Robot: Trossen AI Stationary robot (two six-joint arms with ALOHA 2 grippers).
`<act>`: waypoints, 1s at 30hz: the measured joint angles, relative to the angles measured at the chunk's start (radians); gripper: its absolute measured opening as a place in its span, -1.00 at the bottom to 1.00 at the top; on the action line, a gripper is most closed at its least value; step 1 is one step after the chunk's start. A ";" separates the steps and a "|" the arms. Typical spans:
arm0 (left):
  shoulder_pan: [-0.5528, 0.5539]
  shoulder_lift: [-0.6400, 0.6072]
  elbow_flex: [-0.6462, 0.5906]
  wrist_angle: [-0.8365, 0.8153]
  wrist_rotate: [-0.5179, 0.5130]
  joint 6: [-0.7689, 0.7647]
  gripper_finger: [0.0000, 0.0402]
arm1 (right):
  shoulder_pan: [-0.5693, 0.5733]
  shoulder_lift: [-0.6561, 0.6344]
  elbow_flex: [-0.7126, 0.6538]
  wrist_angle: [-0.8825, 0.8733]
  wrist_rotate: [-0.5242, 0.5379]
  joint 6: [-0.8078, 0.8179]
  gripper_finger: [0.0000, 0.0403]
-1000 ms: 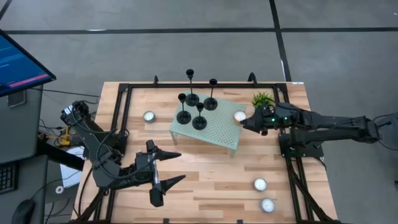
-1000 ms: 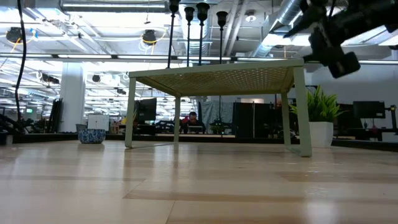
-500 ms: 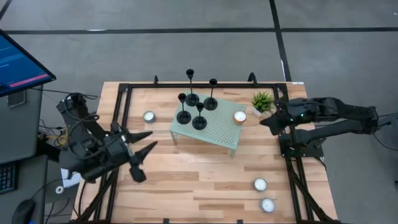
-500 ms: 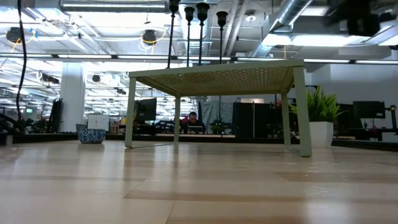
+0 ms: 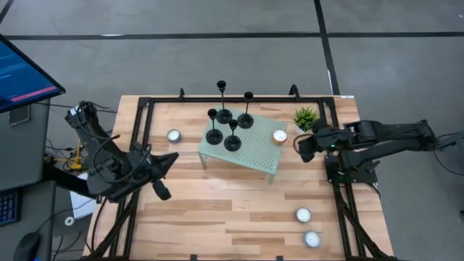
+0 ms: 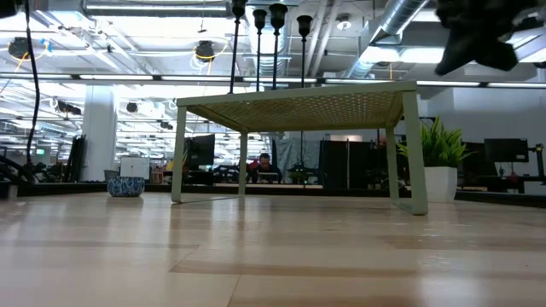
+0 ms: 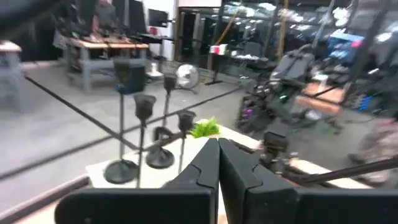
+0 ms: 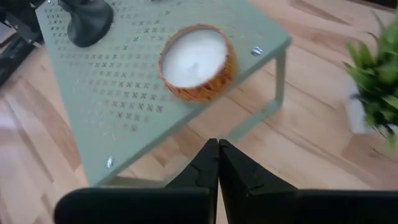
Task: Pick & Place candle stick holders
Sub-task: Put the orange scented candle on the shelf
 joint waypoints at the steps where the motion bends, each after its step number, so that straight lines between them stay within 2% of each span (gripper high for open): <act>1: 0.000 -0.017 -0.020 0.001 0.010 -0.029 -0.99 | -0.007 0.021 -0.003 0.025 0.000 -0.014 -1.00; 9: 0.000 -0.097 -0.104 0.003 0.021 -0.128 -0.99 | -0.082 0.193 -0.005 0.152 -0.049 -0.138 -1.00; 17: 0.000 -0.096 -0.104 0.004 0.022 -0.128 -0.99 | -0.159 0.265 -0.006 0.259 -0.062 -0.250 -1.00; 30: 0.000 -0.096 -0.104 0.003 0.014 -0.106 -0.99 | -0.316 0.397 -0.006 0.454 -0.236 -0.397 -1.00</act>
